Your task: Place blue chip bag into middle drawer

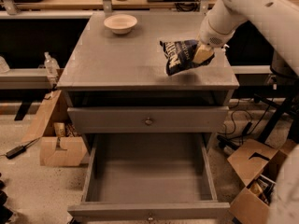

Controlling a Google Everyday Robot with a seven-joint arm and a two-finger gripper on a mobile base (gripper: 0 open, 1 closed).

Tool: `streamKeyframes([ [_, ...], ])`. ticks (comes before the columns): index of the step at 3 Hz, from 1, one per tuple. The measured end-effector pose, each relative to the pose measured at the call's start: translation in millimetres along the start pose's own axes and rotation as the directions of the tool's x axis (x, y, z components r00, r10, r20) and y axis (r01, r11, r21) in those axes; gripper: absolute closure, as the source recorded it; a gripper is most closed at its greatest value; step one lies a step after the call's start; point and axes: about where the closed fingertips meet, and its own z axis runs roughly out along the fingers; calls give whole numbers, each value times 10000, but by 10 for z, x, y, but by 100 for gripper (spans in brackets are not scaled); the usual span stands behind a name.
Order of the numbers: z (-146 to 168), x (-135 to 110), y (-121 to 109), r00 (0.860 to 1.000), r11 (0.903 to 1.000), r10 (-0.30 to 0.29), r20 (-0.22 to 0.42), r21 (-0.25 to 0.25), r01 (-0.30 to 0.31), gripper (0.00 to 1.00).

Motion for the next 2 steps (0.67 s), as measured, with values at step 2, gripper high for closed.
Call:
streamKeyframes([
  [2,-817,-158,709,9817,9897,1297,1394,427,-1369,100],
])
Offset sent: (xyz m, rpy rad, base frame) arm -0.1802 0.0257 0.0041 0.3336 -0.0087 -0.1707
